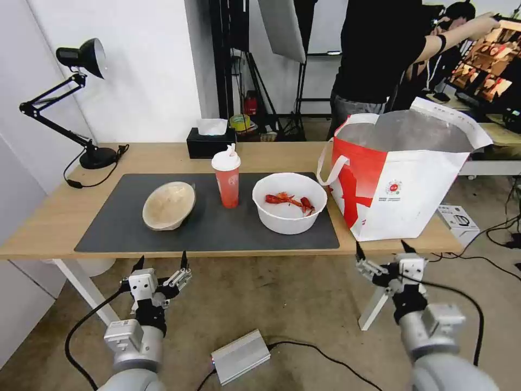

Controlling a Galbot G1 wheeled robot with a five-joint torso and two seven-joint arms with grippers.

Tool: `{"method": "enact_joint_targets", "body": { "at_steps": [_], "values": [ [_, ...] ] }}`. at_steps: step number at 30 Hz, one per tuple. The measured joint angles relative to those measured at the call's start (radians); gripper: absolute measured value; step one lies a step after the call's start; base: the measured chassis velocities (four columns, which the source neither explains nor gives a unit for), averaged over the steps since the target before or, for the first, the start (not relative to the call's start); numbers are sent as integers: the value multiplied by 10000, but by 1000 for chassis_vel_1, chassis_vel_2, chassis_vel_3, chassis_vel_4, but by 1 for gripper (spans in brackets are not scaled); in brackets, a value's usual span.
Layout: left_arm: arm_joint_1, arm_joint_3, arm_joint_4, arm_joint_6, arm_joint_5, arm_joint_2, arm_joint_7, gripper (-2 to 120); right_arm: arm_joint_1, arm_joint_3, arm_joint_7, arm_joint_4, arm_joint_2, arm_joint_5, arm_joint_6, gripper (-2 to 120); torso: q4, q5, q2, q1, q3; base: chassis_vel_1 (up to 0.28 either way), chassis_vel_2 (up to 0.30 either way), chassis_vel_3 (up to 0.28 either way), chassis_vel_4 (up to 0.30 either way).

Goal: Pick up the trash from the table and place it into the takeout bag.

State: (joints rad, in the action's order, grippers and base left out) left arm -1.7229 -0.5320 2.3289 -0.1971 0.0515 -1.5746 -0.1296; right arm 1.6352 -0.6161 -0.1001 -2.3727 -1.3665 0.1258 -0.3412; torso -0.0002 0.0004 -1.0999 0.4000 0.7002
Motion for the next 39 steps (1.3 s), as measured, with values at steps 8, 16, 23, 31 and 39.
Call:
{"method": "enact_joint_targets", "body": {
  "at_steps": [8, 16, 23, 31, 39],
  "values": [
    [-163, 8, -55, 210, -256, -5, -15, 100, -802, -279, -777, -427, 748, 971, -1551, 100, 2, -3, 0, 0, -1, 0, 0, 0, 0],
    [-522, -31, -191, 824, -673, 73, 248, 100, -856, -276, -875, -575, 948, 1375, -1559, 100, 2, -3, 0, 0, -2, 0, 0, 0, 0],
    [-707, -52, -249, 1178, -950, 190, 338, 100, -918, -131, -872, -773, 1200, 1986, -1425, 100, 2, -4, -1, 0, -2, 0, 0, 0, 0],
    [-821, -146, -270, 1436, -1107, 203, 349, 100, -1261, 104, -756, -1118, 1764, 3290, -1347, 100, 2, -4, -1, -1, -2, 0, 0, 0, 0],
    [-830, -200, -269, 1450, -1117, 167, 344, 100, -2021, 400, -301, -1096, 3088, 4771, -1031, 100, 3, -5, -1, -2, -2, 0, 0, 0, 0]
  ]
}}
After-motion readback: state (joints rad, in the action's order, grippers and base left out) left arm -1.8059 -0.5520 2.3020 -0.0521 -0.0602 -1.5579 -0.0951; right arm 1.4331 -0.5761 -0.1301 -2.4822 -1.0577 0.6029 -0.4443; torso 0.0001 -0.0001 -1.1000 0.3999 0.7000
